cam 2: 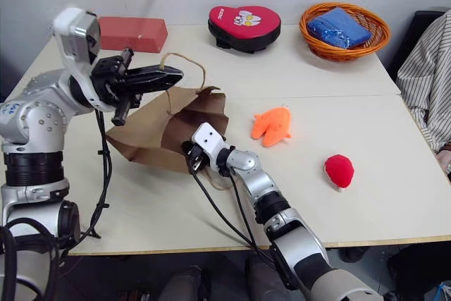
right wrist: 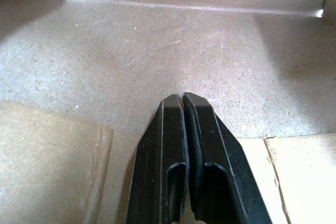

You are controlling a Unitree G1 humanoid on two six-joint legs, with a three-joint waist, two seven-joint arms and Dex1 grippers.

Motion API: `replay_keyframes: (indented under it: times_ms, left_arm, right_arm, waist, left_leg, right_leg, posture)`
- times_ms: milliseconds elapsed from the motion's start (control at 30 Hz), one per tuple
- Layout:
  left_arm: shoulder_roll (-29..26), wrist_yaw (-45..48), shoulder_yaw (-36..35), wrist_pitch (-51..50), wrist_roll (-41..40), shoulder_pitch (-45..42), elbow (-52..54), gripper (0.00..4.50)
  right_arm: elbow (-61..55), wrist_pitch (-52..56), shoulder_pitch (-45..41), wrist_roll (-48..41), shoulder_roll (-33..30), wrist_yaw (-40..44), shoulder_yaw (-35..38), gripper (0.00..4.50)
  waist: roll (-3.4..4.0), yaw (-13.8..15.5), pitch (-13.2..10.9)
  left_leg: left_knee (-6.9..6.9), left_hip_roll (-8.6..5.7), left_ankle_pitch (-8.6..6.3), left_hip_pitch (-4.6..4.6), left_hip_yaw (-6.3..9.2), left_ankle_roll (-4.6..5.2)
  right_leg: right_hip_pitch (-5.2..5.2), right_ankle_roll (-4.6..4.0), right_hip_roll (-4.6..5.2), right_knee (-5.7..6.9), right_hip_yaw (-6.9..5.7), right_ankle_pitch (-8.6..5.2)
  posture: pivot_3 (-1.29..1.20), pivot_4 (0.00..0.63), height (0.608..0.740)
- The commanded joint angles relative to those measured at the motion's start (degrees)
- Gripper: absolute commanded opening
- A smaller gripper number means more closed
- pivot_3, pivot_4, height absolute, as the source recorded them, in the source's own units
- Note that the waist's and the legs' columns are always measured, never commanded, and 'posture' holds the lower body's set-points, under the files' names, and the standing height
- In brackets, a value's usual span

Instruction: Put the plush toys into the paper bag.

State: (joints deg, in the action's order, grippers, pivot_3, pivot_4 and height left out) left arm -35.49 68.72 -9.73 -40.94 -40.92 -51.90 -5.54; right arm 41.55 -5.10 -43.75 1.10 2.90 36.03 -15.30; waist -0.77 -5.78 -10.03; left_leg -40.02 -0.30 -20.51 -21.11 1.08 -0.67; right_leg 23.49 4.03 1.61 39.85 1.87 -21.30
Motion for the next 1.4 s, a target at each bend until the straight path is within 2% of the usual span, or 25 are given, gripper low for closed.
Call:
replay_keyframes:
  times_ms: [33,300,500,600,733,900,1067,1167,1267,1400]
  left_arm:
    - [-0.63,-0.47,-1.5,0.13,-1.44,-1.45,0.04,0.0]
    - [-0.87,-0.37,-0.96,1.3,-0.28,1.62,-0.32,0.0]
    - [-0.42,-0.31,0.11,2.12,-0.16,3.55,1.22,0.0]
    - [-0.35,-0.4,0.1,2.29,-0.28,3.91,1.49,0.0]
    - [-0.31,-0.36,0.18,2.11,-0.64,4.39,2.13,0.0]
    - [-0.49,0.37,0.48,1.36,-1.18,4.58,2.62,0.0]
    - [-1.29,1.96,1.18,0.43,-1.48,4.73,2.57,0.0]
    - [-2.09,3.33,1.6,-0.11,-1.56,4.65,2.31,0.0]
    - [-2.38,4.07,1.88,-0.18,-1.3,4.2,1.8,0.0]
    - [-2.47,4.44,1.97,-0.29,-1.19,4.13,1.67,0.0]
  right_arm:
    - [2.06,2.45,1.79,1.2,0.05,-0.91,-0.3,0.1]
    - [-3.79,3.95,3.71,-0.06,-1.8,0.05,0.6,0.1]
    - [-16.51,0.46,6.42,-7.1,-3.39,5.51,4.1,0.1]
    - [-21.24,-1.43,7.77,-7.86,-5.88,7.54,4.32,0.1]
    - [-30.11,1.98,10.66,-12.31,-9.47,9.68,6.76,0.98]
    - [-44.24,8.62,17.46,-20.18,-17.91,13.82,11.18,2.75]
    - [-56.7,14.79,27.66,-31.09,-25.83,14.9,20.9,4.47]
    - [-59.49,13.9,37.88,-29.02,-30.8,13.0,27.44,4.47]
    - [-59.63,12.25,48.84,-27.07,-33.04,11.31,32.77,4.47]
    - [-61.53,14.49,54.94,-27.28,-33.92,9.02,34.8,4.47]
  waist:
    - [0.0,-0.01,0.0]
    - [0.0,0.21,0.0]
    - [0.01,1.05,-0.01]
    - [0.01,0.98,-0.01]
    - [0.01,0.97,-0.01]
    - [0.02,1.69,-0.02]
    - [0.02,2.98,-0.02]
    - [0.02,3.95,-0.02]
    - [0.01,4.44,-0.02]
    - [0.01,4.07,-0.03]
  left_leg:
    - [0.0,0.0,0.0,0.0,0.0,0.0]
    - [-0.01,0.0,0.0,0.0,0.01,0.0]
    - [0.0,-0.02,-0.01,-0.18,0.04,-0.01]
    - [0.0,-0.02,-0.01,-0.19,0.02,-0.01]
    - [0.06,-0.01,-0.01,-0.19,0.02,-0.01]
    - [0.05,-0.02,-0.01,-0.21,0.02,0.0]
    - [0.07,-0.02,-0.03,-0.25,0.01,0.02]
    - [0.08,-0.02,-0.05,-0.26,0.01,0.06]
    - [0.08,-0.02,-0.07,-0.28,-0.03,0.11]
    - [0.03,-0.03,-0.09,-0.27,-0.08,0.14]
  right_leg:
    - [0.0,0.0,0.0,0.0,0.0,0.0]
    - [0.01,0.0,0.0,0.0,0.0,0.0]
    - [0.07,0.0,0.02,-0.09,0.0,0.0]
    - [0.08,0.0,0.02,-0.13,0.0,0.0]
    - [0.13,0.0,-0.01,-0.1,0.0,0.0]
    - [0.09,0.0,0.02,-0.17,0.01,0.0]
    - [0.06,0.0,0.02,-0.33,0.03,0.0]
    - [0.05,0.0,0.01,-0.35,0.04,0.0]
    - [0.01,0.0,0.0,-0.39,0.07,0.0]
    - [-0.01,0.0,0.0,-0.38,0.15,0.0]
  posture:
    - [0.0,0.15,0.74]
    - [0.0,0.15,0.74]
    - [0.0,0.15,0.74]
    - [0.0,0.15,0.74]
    - [0.0,0.15,0.74]
    - [0.0,0.15,0.74]
    - [0.0,0.15,0.74]
    - [0.0,0.15,0.74]
    - [0.0,0.15,0.74]
    - [0.0,0.15,0.74]
